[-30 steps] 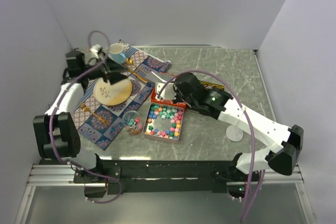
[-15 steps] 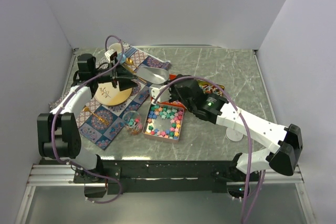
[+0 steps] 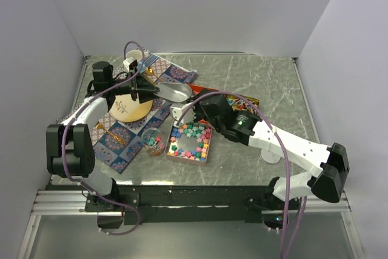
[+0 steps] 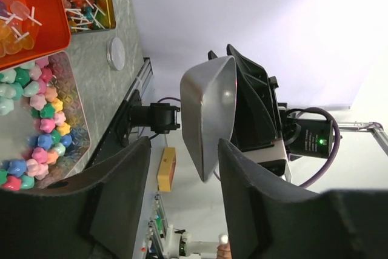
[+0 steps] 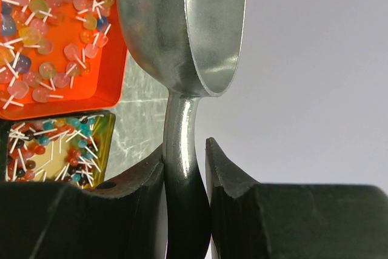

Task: Pack the candies
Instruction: Adjust the spatula.

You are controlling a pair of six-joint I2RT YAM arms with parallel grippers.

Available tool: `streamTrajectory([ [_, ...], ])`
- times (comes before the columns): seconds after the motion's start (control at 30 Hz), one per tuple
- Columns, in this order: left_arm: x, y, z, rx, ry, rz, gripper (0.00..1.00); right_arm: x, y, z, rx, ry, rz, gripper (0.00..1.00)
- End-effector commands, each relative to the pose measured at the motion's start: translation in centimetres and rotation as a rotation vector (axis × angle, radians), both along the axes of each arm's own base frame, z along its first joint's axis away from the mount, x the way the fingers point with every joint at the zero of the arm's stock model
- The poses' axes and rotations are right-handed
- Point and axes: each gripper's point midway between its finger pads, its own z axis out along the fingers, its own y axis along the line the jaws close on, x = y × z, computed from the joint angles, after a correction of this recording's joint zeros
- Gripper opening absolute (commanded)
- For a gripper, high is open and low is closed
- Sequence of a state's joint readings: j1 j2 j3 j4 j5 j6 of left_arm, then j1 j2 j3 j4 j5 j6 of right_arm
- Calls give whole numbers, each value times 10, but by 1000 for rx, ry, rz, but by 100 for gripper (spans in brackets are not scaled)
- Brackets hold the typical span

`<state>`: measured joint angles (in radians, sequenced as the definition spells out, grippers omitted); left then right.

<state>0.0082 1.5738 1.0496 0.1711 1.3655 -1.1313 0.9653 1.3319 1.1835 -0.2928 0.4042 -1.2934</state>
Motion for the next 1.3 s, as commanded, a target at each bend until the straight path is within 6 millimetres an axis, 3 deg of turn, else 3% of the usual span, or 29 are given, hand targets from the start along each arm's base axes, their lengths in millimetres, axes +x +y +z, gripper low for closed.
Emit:
streamTrajectory([
  [0.0, -2, -8, 14, -8, -64, -45, 49, 1, 14, 41, 89, -86, 29, 0],
  [0.07, -2, -8, 10, -6, -56, -41, 41, -2, 17, 43, 92, -103, 48, 0],
  [0.17, -5, -9, 4, -11, -50, -49, 19, -3, 21, 40, 99, -102, 54, 0],
  [0.2, -6, -8, 2, -10, -47, -49, 1, -4, 22, 40, 107, -95, 50, 0],
  [0.23, -7, -8, -1, -5, -59, -54, 1, -4, 23, 39, 125, -84, 40, 0],
  [0.3, -9, -8, -7, 4, -53, -54, 1, -5, 25, 41, 202, 13, 2, 21],
  [0.33, -7, -8, -10, 16, -77, -46, 1, -6, 31, 33, 220, 89, 9, 45],
  [0.4, -5, -7, -12, 24, -89, -40, 1, -11, 21, 40, 313, 259, -41, 55],
  [0.43, -6, -7, -12, 19, -84, -44, 1, -26, 23, 22, 287, 401, -4, 62],
  [0.47, -6, -6, -11, 15, -92, -47, 1, -28, 25, 37, 379, 461, -14, 63],
  [0.5, -5, -5, -11, 12, -94, -50, 1, -31, 23, 39, 419, 513, -24, 71],
  [0.53, -4, -4, -13, 12, -91, -52, 1, -26, 16, 38, 453, 564, -54, 72],
  [0.57, -2, -3, -12, 13, -95, -54, 1, -41, 20, 42, 505, 679, -27, 72],
  [0.73, 4, 7, -16, 20, -90, -49, 1, -58, 10, 37, 613, 929, -63, 73],
  [1.0, 6, 10, -15, 15, -79, -32, 1, -73, 26, 40, 682, 1045, -10, 74],
  [1.1, 8, 10, -13, 17, -79, -36, 1, -70, 29, 40, 684, 1050, -4, 73],
  [1.27, 8, 10, -9, 15, -104, -52, 1, -50, 28, 32, 651, 1001, -62, 73],
])
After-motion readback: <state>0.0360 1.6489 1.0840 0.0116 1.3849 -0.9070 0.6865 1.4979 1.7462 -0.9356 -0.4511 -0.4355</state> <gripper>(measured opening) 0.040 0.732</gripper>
